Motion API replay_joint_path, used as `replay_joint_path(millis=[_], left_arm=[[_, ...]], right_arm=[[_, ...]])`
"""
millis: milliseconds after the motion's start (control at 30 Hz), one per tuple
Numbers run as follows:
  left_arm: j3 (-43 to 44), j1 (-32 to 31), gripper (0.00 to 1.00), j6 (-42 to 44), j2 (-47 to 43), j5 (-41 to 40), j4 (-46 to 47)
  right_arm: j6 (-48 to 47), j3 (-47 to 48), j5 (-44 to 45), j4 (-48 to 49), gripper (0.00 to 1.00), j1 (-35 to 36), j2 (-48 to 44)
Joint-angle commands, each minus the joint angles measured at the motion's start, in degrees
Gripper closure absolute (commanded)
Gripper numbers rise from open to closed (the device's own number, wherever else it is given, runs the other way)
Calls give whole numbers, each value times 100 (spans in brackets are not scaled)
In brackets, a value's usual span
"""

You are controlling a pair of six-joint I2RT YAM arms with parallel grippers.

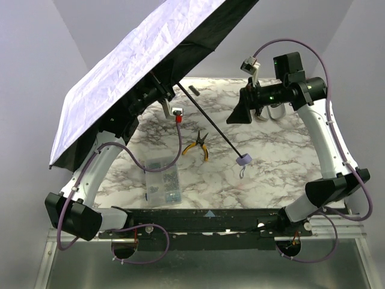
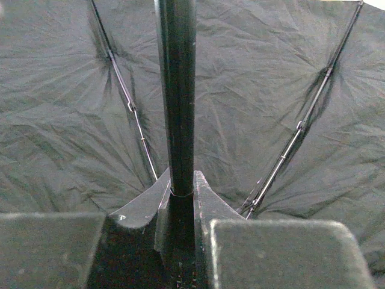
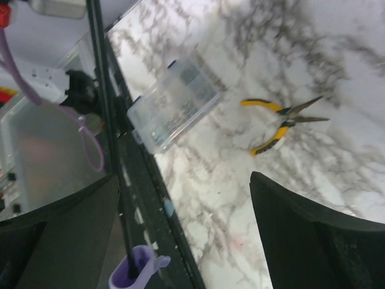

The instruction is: Open the umbrella

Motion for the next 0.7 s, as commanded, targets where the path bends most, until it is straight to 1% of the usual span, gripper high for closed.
replay_joint_path(millis=[0, 67, 133, 200, 333, 467, 567, 667], left_arm=[[-136, 8, 100, 280, -158, 262, 251], [-167, 11, 100, 274, -145, 221, 245], [-158, 15, 100, 259, -117, 151, 248], [-139, 11, 100, 237, -80, 78, 263], [-76, 11, 100, 162, -18, -3, 270], [-112, 18, 100, 215, 13, -165, 336], [-106, 35, 100, 198, 61, -359, 388], [-111, 93, 100, 158, 85, -412, 434]], right_arm=[[-731, 390, -685, -1297, 9, 93, 121], [-921, 363, -793, -1445, 10, 174, 187], [-1020, 255, -816, -1437, 13, 310, 240], [-735, 66, -304, -1143, 16, 603, 282], [-989, -319, 406, -1044, 23, 1067, 398], [-1174, -450, 677, -1170, 36, 1273, 537], [-1411, -593, 910, -1367, 49, 1273, 528], [-1680, -975, 1040, -1494, 63, 1274, 372]])
